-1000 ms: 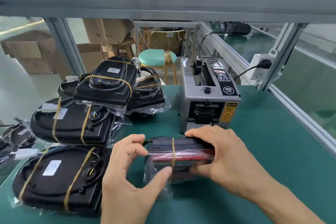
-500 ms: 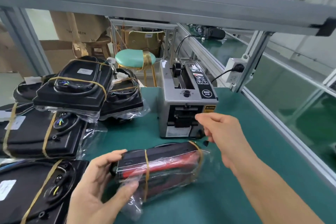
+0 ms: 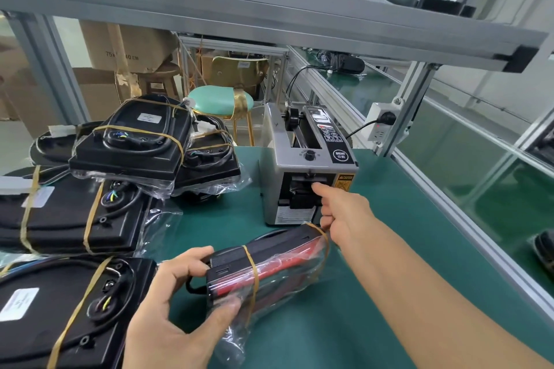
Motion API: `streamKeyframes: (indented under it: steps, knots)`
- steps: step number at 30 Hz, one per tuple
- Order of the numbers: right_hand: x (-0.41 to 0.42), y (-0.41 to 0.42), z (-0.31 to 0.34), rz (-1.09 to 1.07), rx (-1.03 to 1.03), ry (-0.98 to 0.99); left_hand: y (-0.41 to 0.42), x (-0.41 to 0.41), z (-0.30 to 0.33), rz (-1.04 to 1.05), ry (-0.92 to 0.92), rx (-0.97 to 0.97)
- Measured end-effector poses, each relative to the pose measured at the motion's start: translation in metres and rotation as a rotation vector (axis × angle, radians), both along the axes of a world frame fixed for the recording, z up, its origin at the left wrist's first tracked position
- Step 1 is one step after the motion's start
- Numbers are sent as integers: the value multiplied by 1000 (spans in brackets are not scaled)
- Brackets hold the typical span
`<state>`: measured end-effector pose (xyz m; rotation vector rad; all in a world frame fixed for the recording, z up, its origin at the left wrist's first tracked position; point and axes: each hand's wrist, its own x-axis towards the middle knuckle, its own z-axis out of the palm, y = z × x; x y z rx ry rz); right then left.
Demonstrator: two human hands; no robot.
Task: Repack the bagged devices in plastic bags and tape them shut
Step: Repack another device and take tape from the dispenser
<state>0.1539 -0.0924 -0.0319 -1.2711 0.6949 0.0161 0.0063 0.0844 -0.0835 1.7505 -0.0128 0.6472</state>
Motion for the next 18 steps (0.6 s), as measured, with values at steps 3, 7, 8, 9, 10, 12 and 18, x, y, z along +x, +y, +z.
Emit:
streamKeyframes:
  steps: [3,7,8,9,10,12,18]
  knots:
    - [3,4,-3,-14,44,19,0,-2,2,53,-4,105]
    - [2,0,-7,19,99,-13,-4,-6,8,190,-33,306]
    - [-1,-3,-4,68,119,-34,-6,-7,10,198,-44,315]
    - [-7,-8,1,132,132,-58,-9,-7,12,199,-55,322]
    - [-14,-12,6,193,126,-87,-11,-8,12,201,-65,325]
    - [-33,-20,22,292,14,-163,-13,-8,12,221,-73,293]
    - [-112,3,51,557,-208,-436,-31,-11,6,317,36,121]
